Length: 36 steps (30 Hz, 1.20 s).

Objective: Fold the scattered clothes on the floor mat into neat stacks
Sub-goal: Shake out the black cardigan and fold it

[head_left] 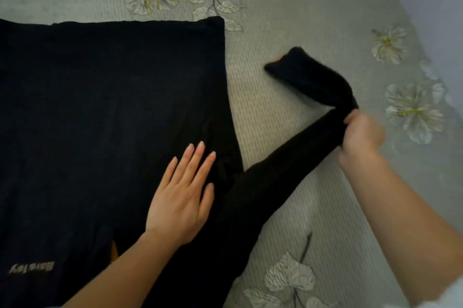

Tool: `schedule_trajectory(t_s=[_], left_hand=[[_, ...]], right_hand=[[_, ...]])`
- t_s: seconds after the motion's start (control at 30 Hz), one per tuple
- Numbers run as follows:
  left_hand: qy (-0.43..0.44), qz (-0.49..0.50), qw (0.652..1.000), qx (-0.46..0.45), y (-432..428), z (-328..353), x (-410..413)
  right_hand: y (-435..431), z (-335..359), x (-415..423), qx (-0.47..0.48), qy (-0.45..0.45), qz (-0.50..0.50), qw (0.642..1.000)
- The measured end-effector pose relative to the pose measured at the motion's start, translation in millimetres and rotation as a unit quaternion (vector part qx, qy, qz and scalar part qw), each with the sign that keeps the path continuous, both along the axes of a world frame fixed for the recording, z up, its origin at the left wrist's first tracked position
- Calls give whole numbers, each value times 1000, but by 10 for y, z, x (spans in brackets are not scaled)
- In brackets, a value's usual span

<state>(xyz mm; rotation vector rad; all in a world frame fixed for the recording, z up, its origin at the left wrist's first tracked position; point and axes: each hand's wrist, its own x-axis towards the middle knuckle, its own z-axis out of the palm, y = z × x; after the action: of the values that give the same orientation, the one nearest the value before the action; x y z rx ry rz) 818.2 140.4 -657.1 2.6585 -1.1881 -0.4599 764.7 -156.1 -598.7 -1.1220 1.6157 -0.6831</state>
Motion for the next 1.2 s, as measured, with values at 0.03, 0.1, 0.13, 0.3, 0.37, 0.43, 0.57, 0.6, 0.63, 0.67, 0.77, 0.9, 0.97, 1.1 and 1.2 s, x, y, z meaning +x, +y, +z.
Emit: schedule_trajectory(t_s=[0.03,0.1,0.13,0.3,0.37,0.43,0.57,0.6,0.63,0.67,0.77,0.9,0.97,1.1,1.2], left_hand=[[2,-2,1000,4,-4,12,-9],[4,-3,1000,7,-5,20,-16],[3,0,1000,6,-8,19,-16],[16,10,1000,-8,-23,18,-17],[16,11,1000,-17,-26,13,-13],[15,10,1000,-24,-24,3,-10],[12,13,1000,-25,-15,-12,-10],[11,12,1000,-24,-20,-12,-12],[7,10,1000,-18,-25,-6,-17],[1,9,1000,-11,-25,8,-28],[40,27,998,-39,-8,90,-184],[112,21,990,-79,113,191,-732],[133,29,987,-83,166,197,-926],[140,40,987,-66,215,198,-1030],[115,-7,993,-30,241,212,-1052]], right_hand=[[-10,-33,-219,0,70,17,997],[-65,-102,-483,-36,142,54,988],[-103,-114,-487,-63,147,69,985],[-222,-211,-164,-132,292,260,911],[-257,-229,-67,-132,340,299,882],[-345,-148,-24,-150,279,228,921],[-465,198,-328,-17,-37,-45,998],[-485,268,-465,19,-70,-71,995],[-487,325,-579,44,-79,-72,993],[-473,402,-646,45,-79,-57,994],[-155,716,-373,-31,-15,105,994],[732,1281,216,-193,-84,303,930],[1106,1499,437,-239,-154,356,890],[1648,1469,799,-150,-144,614,762],[1699,1028,634,-189,48,677,709]])
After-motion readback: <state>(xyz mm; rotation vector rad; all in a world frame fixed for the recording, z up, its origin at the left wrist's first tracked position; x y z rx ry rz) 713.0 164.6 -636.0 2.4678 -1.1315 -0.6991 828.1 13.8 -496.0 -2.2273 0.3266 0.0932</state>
